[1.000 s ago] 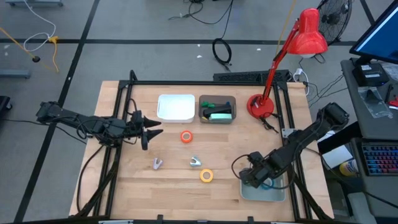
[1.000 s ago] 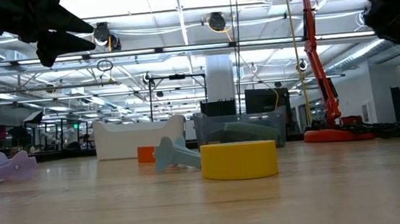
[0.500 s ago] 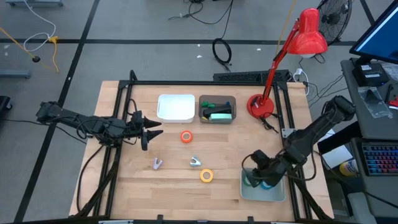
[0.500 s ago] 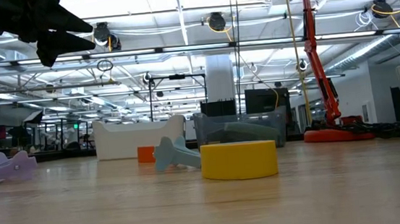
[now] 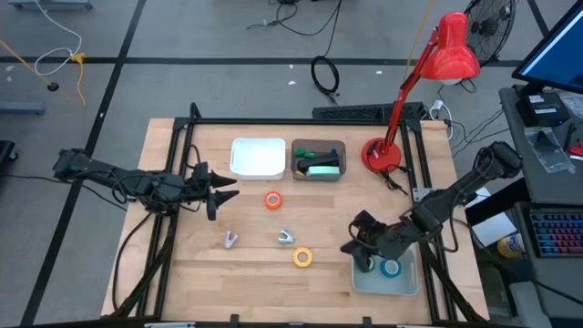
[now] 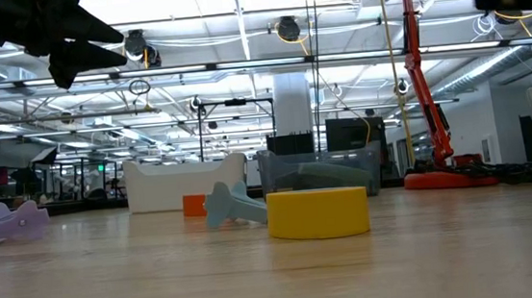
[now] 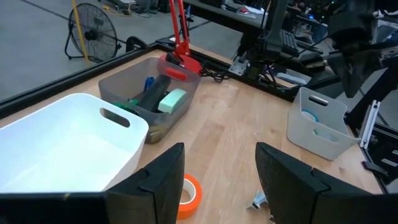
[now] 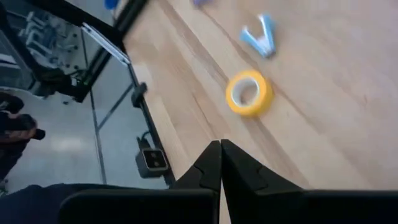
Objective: Pick and place Stapler, Stapler remover, tape
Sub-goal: Put the yellow tape into the gray bin
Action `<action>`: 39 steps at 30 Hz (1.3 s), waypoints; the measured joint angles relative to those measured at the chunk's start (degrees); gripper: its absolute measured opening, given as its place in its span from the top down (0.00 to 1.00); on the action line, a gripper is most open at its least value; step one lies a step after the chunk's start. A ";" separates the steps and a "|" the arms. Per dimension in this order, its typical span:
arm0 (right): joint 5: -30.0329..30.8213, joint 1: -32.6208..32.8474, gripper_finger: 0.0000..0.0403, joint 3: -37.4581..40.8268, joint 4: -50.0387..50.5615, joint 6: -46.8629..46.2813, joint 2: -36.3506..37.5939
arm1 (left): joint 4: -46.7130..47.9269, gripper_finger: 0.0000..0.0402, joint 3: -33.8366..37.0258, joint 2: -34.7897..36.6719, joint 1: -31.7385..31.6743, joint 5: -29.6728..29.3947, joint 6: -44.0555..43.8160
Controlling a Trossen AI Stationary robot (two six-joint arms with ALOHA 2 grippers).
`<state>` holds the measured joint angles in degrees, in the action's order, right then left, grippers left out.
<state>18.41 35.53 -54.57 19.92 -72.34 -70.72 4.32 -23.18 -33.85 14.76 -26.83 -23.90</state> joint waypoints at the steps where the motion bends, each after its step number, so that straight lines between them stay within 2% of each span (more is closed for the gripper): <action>1: 0.85 -0.59 1.00 0.00 -0.78 1.73 -0.02 | -0.13 0.51 0.00 0.00 0.00 0.00 0.00; 5: 5.78 -2.54 1.00 0.00 -4.20 10.24 0.27 | -1.69 0.51 0.02 0.00 0.00 1.38 0.45; 12: 5.26 -6.76 1.00 0.00 -7.67 25.10 0.90 | -5.92 0.51 0.04 -0.28 0.00 4.25 1.33; 14: 1.85 -8.16 1.00 0.00 -9.74 30.13 0.86 | -6.01 0.51 0.04 -0.28 0.00 4.75 1.26; 20: -14.04 -14.88 1.00 0.00 -14.05 39.55 -1.47 | -6.18 0.51 0.04 -0.26 0.00 4.50 1.03; 24: -26.63 -19.83 0.99 -0.07 -15.11 41.59 -4.65 | -6.06 0.51 0.04 -0.26 0.00 4.50 0.90; 27: -32.54 -22.22 0.97 -0.84 -15.01 41.86 -7.56 | -5.78 0.51 0.04 -0.28 0.00 4.50 0.81; 33: -36.54 -23.90 0.96 -5.10 -14.65 44.14 -13.43 | -4.99 0.51 0.04 -0.28 0.00 4.48 0.76; 39: -36.62 -24.31 0.96 -12.82 -5.02 44.40 -20.20 | -3.18 0.51 0.04 -0.26 0.00 4.42 0.89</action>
<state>-18.21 11.22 -67.38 14.90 -27.94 -90.92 1.14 -23.14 -34.11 14.76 -22.41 -23.01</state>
